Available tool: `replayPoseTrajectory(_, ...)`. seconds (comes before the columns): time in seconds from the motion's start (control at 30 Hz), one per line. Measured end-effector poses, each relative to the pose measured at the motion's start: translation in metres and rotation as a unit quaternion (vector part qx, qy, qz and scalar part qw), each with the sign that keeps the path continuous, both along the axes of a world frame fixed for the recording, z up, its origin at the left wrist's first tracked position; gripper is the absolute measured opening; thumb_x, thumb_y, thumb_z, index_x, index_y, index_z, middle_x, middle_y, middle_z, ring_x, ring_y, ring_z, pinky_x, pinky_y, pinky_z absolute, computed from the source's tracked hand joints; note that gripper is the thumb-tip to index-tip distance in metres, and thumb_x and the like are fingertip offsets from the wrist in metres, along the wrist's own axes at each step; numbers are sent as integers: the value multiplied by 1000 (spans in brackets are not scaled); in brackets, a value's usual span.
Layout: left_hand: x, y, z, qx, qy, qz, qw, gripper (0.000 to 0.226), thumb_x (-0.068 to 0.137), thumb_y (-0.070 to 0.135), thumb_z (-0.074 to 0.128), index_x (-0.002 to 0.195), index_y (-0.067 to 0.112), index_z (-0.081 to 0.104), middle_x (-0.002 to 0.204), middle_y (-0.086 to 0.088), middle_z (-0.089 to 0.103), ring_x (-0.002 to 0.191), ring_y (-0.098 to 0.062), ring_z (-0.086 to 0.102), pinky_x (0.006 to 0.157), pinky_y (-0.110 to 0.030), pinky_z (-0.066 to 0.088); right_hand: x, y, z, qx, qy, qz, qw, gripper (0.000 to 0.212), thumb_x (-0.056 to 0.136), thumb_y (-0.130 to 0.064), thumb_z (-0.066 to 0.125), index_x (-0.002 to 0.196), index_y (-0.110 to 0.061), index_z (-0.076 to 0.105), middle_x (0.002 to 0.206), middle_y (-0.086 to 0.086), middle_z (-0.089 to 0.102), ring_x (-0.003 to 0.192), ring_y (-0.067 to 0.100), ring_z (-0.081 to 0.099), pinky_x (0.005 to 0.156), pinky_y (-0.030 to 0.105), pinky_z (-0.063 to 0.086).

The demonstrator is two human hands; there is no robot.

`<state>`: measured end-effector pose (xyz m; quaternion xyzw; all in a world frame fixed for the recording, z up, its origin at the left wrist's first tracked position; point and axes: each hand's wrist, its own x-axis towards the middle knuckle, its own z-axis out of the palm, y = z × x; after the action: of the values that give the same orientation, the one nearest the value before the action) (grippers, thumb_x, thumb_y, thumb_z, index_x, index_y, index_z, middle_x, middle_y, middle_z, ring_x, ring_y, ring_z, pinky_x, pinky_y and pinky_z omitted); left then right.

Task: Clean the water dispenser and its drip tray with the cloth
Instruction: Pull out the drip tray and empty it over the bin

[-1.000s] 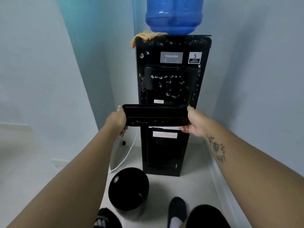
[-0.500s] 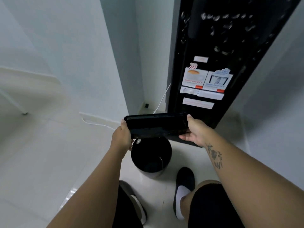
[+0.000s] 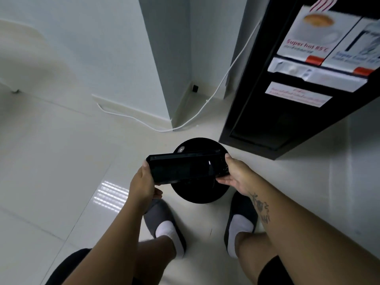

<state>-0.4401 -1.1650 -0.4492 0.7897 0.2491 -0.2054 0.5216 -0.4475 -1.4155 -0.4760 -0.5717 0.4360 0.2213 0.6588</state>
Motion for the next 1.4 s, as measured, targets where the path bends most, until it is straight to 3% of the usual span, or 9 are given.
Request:
replayPoseTrajectory(0.1,1,5,-16,16,3,-2,1000,65,97,67,22,142,28,47,113,-16,64,63,-33,71,55,-36,61,5,6,-22,9,24,2,1000,50,102,-45,39,141,-13,46,124,10,60,89,32,69,69,35,58)
replayPoseTrajectory(0.23,6,6,-20,41,1,10,999,60,97,65,27,133,26,57,96,-16,68,63,-34,70,48,-31,56,5,11,-41,20,41,0,999,48,103,-41,41,142,-12,43,106,6,56,86,34,67,76,37,58)
replayPoseTrajectory(0.47,32,0,-11,75,-25,-18,997,61,96,66,30,106,17,66,69,-17,66,46,-25,59,44,-27,46,7,17,-59,20,80,23,996,63,101,-53,32,148,-10,34,136,22,53,75,29,71,48,26,53)
replayPoseTrajectory(0.7,46,-19,-7,65,-34,-37,997,68,95,67,33,77,9,63,64,-13,60,48,-22,56,53,-31,48,5,12,-62,7,113,37,993,69,101,-59,19,145,-9,36,91,20,60,63,27,62,43,24,46)
replayPoseTrajectory(0.8,52,-22,-1,63,-36,-60,996,61,94,65,40,85,12,67,73,-7,62,55,-23,63,57,-35,57,3,9,-63,4,129,30,991,69,99,-62,19,145,-13,37,90,17,58,58,25,59,41,23,44)
replayPoseTrajectory(0.97,61,-31,5,121,-109,-96,982,64,85,72,50,109,16,70,121,-4,59,79,-19,66,59,-40,62,3,15,-67,-10,141,22,990,70,98,-63,19,148,-16,33,85,16,57,54,21,53,34,18,36)
replayPoseTrajectory(1.13,70,-36,12,154,-151,-112,970,72,72,80,54,90,11,61,85,0,64,82,-25,67,78,-46,59,0,18,-68,-1,141,5,990,71,99,-63,18,148,-15,32,82,20,62,54,22,54,36,18,34)
replayPoseTrajectory(1.23,69,-44,12,171,-165,-94,967,71,74,78,54,113,18,60,99,-2,67,89,-27,68,84,-44,56,-1,18,-63,13,117,-4,993,67,100,-60,17,151,-17,25,87,25,66,56,25,56,41,24,38)
replayPoseTrajectory(1.4,71,-44,6,169,-140,-67,973,60,80,75,51,98,19,66,89,-2,69,86,-27,68,83,-43,57,-5,16,-57,25,92,-6,995,72,99,-62,20,147,-11,35,91,25,65,66,28,62,51,28,46)
